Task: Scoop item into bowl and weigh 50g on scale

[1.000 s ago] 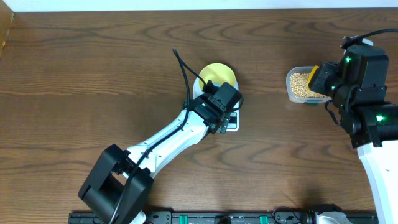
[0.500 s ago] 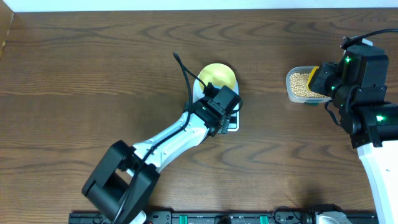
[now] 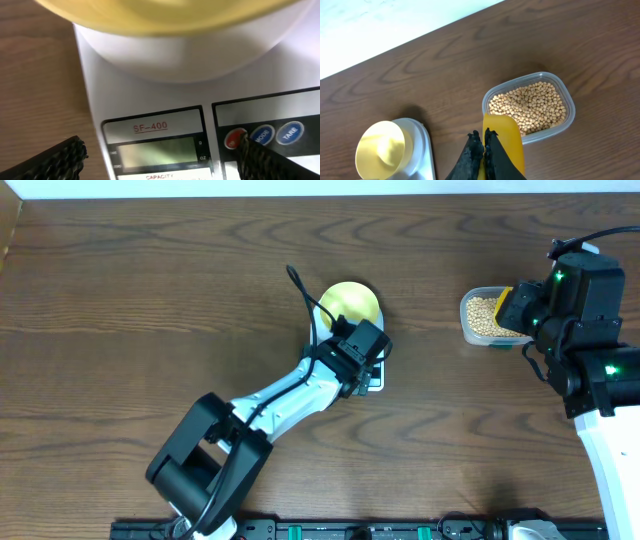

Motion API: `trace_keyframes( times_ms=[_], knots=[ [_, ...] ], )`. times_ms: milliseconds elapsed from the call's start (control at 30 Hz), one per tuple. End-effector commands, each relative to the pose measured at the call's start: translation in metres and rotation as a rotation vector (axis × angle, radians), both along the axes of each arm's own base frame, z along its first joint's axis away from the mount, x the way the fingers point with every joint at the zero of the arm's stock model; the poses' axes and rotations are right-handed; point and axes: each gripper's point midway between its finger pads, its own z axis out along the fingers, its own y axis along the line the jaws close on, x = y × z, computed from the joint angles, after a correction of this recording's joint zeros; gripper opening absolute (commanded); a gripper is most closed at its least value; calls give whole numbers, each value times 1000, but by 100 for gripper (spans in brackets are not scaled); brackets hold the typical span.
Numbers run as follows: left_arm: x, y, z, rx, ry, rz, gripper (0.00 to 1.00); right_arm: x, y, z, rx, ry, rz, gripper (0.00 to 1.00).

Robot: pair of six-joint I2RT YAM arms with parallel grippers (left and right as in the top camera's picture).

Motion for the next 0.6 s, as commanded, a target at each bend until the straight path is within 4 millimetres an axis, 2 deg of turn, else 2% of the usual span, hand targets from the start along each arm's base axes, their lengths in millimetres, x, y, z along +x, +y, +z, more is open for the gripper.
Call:
trace_keyframes(
  times_ms=[0,567],
  knots=[
    [-3,2,-6,23,13,-16,98,2,-1,9,-4,-20,3,1],
    [3,0,-4,24,-14,-35,98,2,-1,9,-6,-19,5,1]
  ],
)
